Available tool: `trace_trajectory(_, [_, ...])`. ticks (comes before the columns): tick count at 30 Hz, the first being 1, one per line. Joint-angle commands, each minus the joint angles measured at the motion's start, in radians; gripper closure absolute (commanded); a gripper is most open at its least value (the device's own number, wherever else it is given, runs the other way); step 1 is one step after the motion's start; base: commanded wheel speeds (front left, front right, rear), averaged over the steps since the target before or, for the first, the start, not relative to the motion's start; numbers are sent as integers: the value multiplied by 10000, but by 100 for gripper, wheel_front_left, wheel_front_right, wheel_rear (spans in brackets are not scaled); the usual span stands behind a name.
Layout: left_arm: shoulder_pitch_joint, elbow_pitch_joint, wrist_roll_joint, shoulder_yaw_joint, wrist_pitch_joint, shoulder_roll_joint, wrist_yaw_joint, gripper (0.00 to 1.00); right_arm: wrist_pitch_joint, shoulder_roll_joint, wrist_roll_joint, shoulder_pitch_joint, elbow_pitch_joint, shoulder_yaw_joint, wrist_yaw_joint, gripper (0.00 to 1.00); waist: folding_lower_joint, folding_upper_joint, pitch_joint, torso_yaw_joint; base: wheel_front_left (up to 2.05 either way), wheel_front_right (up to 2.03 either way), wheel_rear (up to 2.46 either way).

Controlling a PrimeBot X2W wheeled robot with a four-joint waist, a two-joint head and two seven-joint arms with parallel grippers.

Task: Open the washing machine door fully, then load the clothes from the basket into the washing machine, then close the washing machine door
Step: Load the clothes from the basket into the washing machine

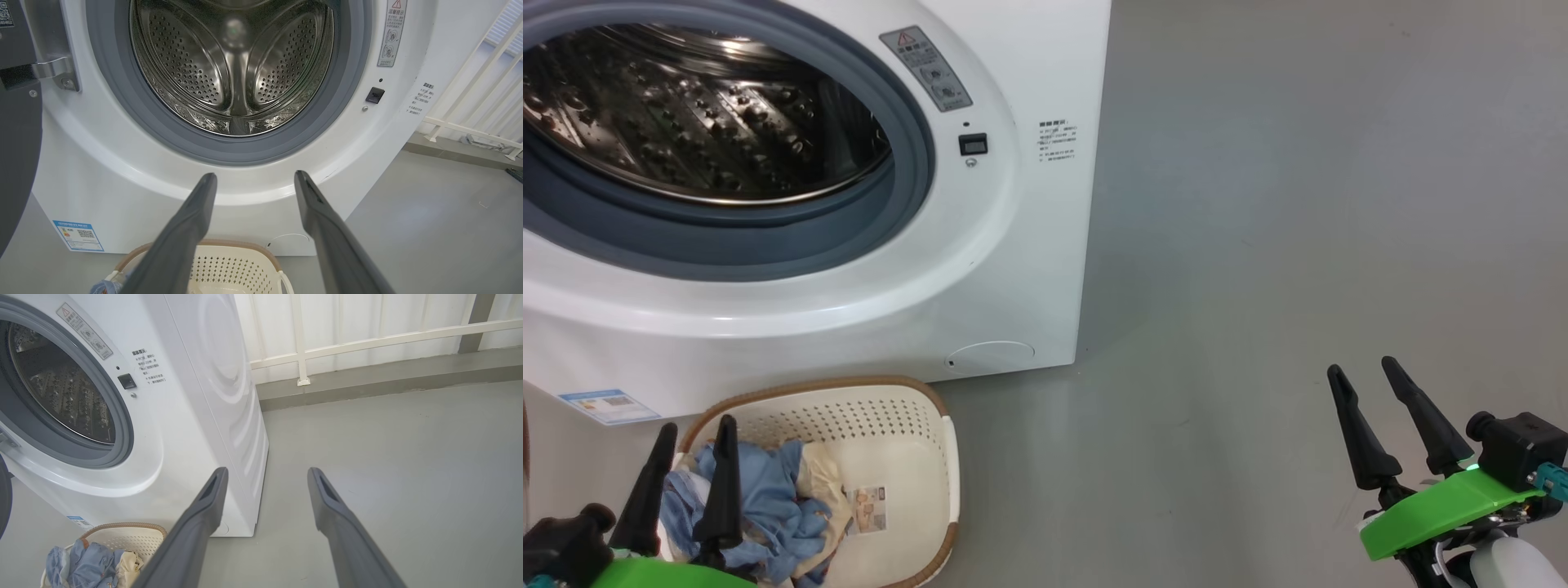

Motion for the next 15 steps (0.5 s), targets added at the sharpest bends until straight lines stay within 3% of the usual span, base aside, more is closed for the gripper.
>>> trace_trajectory(1, [-374, -128, 85, 368, -51, 176, -29, 0, -120, -74, -125, -154, -249, 181, 16, 0, 0, 0, 34, -6, 0, 0, 0])
trace_trajectory(8, [-658, 907, 540, 396, -51, -110, -29, 0, -120, 42, -156, -316, -311, 251, 16, 0, 0, 0, 489, 4, 0, 0, 0])
trace_trajectory(15, [-1502, 2806, 1419, 614, -51, -564, -29, 0, -120, 171, -179, -623, -378, 317, 16, 0, 0, 0, 1246, 45, 0, 0, 0])
